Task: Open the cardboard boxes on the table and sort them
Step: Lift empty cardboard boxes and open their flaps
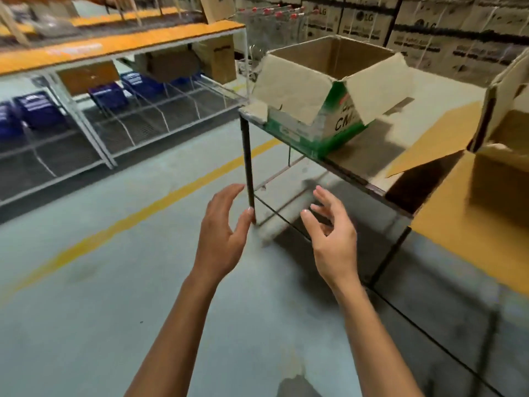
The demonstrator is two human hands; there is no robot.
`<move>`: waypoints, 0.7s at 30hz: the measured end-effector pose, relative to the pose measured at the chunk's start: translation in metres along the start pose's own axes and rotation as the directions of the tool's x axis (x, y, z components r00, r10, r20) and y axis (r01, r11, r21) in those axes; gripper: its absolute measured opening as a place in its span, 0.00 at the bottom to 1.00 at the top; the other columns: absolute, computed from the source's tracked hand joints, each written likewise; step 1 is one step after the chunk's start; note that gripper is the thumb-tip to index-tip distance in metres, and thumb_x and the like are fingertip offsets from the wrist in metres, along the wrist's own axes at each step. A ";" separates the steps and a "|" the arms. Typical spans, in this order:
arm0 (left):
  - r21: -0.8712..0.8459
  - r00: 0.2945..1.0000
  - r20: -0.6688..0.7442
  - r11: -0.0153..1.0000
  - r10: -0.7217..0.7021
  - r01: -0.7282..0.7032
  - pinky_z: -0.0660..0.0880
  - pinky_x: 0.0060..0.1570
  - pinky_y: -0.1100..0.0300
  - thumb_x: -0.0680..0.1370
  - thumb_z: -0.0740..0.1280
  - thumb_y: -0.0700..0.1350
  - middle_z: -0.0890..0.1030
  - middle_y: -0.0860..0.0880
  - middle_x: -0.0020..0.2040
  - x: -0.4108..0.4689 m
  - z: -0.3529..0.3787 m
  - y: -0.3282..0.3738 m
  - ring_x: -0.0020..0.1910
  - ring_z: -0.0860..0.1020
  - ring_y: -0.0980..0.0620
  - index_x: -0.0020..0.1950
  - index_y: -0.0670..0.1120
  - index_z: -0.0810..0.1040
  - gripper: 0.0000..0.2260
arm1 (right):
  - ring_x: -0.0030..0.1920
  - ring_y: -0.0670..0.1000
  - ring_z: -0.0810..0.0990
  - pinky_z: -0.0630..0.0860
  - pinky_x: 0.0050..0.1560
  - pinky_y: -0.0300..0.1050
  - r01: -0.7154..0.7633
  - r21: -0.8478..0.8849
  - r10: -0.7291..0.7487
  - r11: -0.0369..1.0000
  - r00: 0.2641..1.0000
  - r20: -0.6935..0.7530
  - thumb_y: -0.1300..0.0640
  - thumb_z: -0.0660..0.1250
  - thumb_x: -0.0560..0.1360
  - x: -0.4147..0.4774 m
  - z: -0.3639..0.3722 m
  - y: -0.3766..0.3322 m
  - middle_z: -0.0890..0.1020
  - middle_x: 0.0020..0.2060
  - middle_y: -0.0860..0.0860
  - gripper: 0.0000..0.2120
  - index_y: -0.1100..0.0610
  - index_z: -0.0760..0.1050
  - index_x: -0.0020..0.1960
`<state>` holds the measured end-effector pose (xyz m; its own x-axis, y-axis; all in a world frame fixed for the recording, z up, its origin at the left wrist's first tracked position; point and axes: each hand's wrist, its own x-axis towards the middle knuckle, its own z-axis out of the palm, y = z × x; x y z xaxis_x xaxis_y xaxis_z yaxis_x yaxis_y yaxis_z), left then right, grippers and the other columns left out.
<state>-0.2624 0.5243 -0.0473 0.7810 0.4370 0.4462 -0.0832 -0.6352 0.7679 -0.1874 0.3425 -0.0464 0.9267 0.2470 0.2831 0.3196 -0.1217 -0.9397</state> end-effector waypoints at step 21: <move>0.335 0.970 -0.116 0.911 -0.214 0.241 0.64 0.69 0.60 0.80 0.63 0.52 0.73 0.48 0.71 0.188 -0.067 -0.249 0.72 0.69 0.50 0.73 0.45 0.71 0.23 | 0.60 0.46 0.74 0.76 0.53 0.44 0.007 -0.104 0.032 0.995 0.929 0.369 0.52 0.70 0.77 0.237 0.258 0.118 0.72 0.69 0.50 0.29 0.52 0.65 0.75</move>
<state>-0.1362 0.8070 -0.1235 0.7037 0.6335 0.3218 0.3198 -0.6868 0.6527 0.0188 0.6341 -0.1400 0.7979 0.5807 0.1617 0.3447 -0.2195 -0.9127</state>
